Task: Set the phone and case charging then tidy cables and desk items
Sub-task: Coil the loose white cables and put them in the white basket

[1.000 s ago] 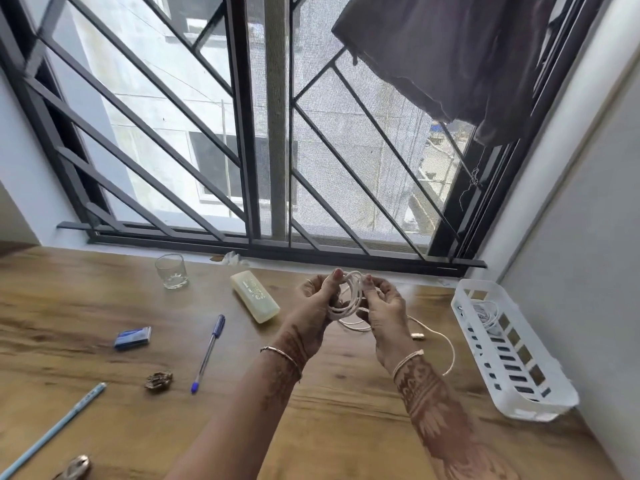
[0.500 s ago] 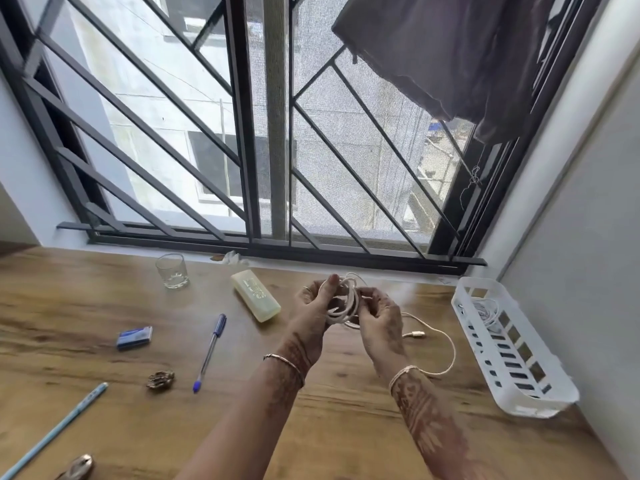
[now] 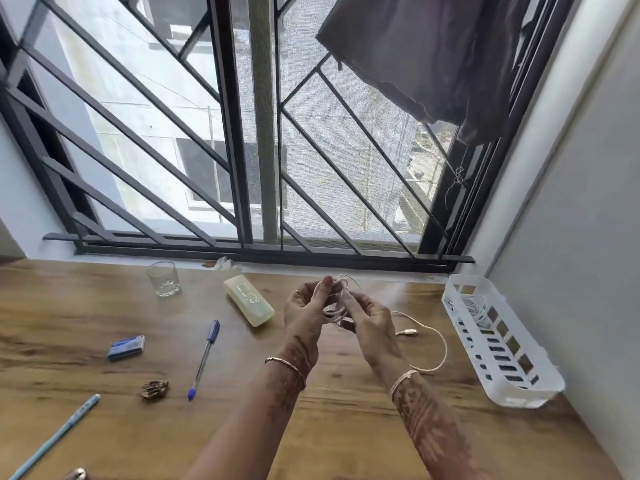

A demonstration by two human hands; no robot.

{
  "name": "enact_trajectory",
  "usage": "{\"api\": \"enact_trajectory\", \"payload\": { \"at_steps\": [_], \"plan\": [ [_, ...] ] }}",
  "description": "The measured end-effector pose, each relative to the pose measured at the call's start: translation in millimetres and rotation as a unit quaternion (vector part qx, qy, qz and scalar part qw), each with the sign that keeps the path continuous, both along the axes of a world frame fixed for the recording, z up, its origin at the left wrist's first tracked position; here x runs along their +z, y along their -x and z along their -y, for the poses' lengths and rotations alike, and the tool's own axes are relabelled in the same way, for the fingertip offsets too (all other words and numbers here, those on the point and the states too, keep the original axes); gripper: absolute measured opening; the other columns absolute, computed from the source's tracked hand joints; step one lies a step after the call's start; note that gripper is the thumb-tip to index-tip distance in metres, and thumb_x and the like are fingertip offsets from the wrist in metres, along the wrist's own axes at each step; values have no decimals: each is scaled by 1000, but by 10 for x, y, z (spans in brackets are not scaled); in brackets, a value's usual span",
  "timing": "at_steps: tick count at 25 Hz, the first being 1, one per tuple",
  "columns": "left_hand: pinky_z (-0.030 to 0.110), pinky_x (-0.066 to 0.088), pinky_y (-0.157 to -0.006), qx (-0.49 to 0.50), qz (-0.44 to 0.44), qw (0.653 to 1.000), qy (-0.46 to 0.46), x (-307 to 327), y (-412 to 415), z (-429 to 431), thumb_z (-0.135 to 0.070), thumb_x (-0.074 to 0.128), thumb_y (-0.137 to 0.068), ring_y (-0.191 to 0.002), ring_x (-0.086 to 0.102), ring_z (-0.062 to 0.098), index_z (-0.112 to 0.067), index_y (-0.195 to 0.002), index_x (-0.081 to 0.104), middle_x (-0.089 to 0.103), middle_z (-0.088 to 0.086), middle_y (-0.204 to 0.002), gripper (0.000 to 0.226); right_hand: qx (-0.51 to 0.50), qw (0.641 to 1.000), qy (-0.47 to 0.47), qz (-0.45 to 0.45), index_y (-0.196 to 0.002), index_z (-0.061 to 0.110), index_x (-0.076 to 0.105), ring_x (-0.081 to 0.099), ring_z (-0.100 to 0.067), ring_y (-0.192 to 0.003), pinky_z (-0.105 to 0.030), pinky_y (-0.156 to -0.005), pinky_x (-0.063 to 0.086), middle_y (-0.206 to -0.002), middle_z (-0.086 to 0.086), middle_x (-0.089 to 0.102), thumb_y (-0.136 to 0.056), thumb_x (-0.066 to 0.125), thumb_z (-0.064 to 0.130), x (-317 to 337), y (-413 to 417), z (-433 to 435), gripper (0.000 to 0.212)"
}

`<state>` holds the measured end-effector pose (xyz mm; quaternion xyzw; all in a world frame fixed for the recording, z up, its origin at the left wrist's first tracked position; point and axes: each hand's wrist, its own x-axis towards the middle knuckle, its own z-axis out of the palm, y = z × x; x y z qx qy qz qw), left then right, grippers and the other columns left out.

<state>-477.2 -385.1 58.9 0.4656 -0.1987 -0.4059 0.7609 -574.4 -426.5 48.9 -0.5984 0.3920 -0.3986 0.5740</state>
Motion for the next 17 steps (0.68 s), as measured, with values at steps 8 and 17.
{"api": "enact_trajectory", "payload": {
  "at_steps": [8,17],
  "plan": [
    [14,43,-48,-101,34,994,-40,153,234,120,-26,67,-85,-58,54,-1,-18,-79,64,71,-5,-76,10,-66,991,73,-88,-86,24,73,71,-12,-72,-43,-78,58,-77,1,75,-69,76,30,158,390,178,18],
    [15,37,-56,-218,131,957,-138,73,836,571,-38,68,-84,-60,48,2,-22,-81,67,63,-10,-72,16,-179,972,78,-133,-81,26,60,72,-16,-73,-42,-73,59,-80,-1,74,-73,80,26,174,1245,450,20]
  ]
}}
